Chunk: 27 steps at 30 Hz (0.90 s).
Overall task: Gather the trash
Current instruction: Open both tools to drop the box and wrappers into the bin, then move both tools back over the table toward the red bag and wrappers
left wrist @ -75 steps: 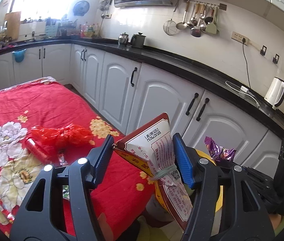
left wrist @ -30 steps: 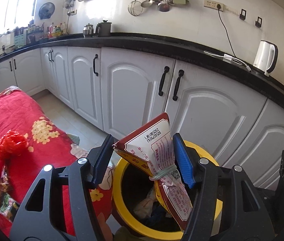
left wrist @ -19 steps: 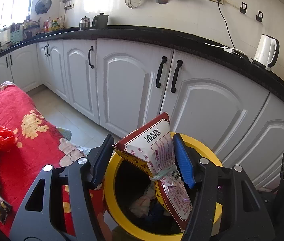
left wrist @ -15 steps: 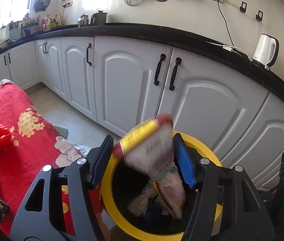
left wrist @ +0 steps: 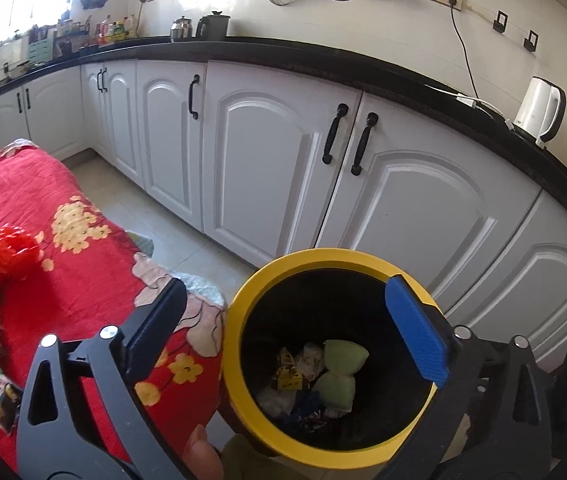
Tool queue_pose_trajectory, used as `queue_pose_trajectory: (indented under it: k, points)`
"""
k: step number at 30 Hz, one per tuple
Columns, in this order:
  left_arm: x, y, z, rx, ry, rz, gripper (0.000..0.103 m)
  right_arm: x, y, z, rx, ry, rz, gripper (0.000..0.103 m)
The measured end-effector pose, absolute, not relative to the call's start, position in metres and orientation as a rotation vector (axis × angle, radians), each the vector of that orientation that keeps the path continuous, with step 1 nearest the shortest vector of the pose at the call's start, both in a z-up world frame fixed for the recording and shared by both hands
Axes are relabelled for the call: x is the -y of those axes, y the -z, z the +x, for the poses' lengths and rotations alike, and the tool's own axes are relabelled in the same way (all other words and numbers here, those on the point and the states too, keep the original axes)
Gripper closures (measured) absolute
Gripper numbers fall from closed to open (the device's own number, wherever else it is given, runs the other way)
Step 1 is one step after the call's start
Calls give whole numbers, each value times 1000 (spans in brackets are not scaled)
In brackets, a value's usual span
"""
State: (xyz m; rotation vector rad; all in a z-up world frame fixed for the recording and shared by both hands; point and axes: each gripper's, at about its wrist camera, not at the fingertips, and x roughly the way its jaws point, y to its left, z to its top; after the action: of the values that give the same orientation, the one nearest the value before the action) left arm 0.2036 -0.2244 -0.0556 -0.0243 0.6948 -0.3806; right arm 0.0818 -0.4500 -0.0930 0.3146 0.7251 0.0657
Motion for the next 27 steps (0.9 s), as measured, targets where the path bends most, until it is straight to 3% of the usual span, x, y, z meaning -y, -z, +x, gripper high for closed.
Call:
queue_pose_trajectory:
  k: [6,27]
  points:
    - [211,49,196,-686,354,-24,11,442,76,78,-669,-72,288,25]
    - [152,24,166,-639,274,-80,11,405,43,71,-603,-137,218,18]
